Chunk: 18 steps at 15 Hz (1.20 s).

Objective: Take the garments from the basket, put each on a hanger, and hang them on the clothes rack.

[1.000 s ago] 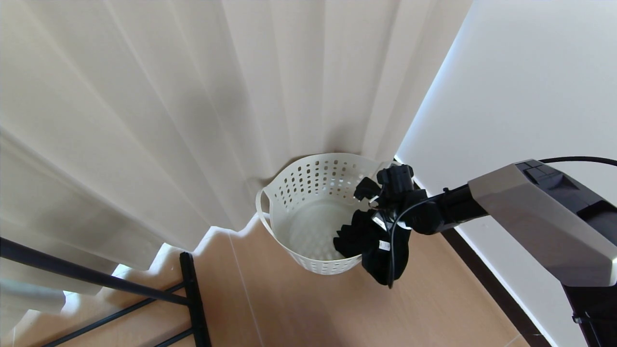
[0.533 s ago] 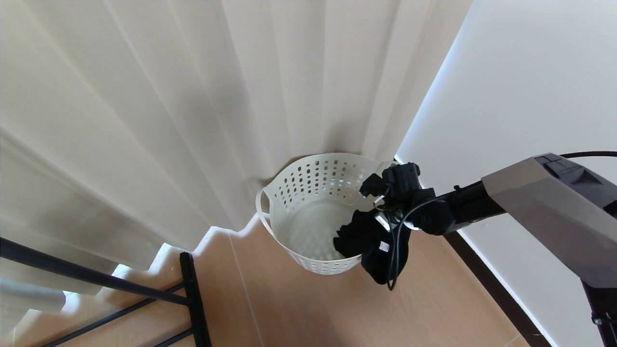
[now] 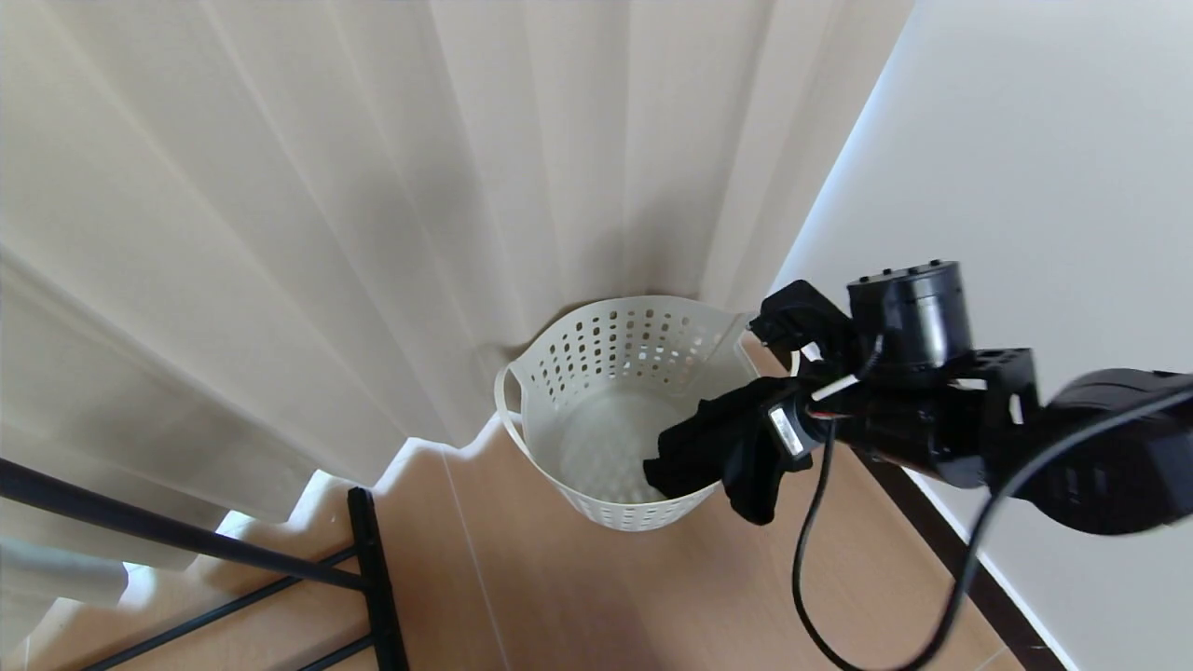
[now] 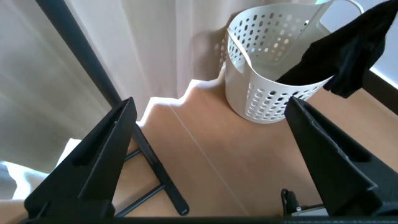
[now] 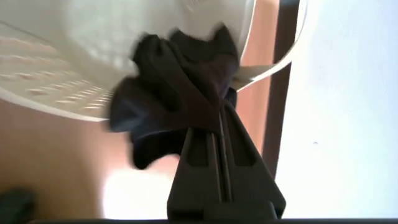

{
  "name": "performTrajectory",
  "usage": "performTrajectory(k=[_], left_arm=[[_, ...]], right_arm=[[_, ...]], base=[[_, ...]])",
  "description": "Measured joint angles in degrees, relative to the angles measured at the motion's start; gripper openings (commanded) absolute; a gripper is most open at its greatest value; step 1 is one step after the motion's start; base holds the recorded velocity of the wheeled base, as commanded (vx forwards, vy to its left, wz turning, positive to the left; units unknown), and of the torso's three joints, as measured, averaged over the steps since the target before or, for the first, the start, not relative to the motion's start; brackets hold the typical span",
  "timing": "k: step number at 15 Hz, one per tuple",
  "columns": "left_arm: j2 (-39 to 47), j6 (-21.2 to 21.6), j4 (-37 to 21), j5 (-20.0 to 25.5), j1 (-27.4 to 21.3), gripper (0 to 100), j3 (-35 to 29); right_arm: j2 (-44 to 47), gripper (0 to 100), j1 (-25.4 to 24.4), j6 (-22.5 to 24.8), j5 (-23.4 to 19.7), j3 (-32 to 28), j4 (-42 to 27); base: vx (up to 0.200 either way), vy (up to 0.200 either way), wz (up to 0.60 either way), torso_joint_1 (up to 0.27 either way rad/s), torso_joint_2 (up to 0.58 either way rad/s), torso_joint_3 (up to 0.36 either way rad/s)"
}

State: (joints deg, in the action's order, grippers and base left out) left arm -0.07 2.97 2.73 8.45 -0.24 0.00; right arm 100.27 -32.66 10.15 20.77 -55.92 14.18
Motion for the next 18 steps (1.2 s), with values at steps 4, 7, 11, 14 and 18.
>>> performTrajectory(k=[4,7,11,14,18], left_arm=[[0.00,0.15,-0.09,0.35,0.00,100,0.00],[0.00,0.13,-0.22,0.52,-0.02,100,0.00],[0.00,0.11,-0.22,0.52,-0.02,100,0.00],[0.00,0.11,-0.20,0.52,-0.02,100,0.00],[0.00,0.09,-0.20,0.52,-0.02,100,0.00]], right_arm=[[-17.82,0,-10.19,-4.06,-0.09,12.98,1.58],[-20.61,0,-11.72,-4.63,0.05,16.23,6.13],[-21.33,0,-11.80,-4.69,-0.13,17.20,7.91],[-21.19,0,-9.68,-4.72,-1.10,18.35,11.98],[-21.08,0,-8.29,-4.35,-1.23,20.42,13.68]], base=[[0.000,0.000,0.00,0.000,0.00,0.000],[0.000,0.000,0.00,-0.001,0.00,0.024],[0.000,0.000,0.00,-0.001,0.00,0.169],[0.000,0.000,0.00,0.007,0.00,0.198],[0.000,0.000,0.00,0.017,-0.18,0.040]])
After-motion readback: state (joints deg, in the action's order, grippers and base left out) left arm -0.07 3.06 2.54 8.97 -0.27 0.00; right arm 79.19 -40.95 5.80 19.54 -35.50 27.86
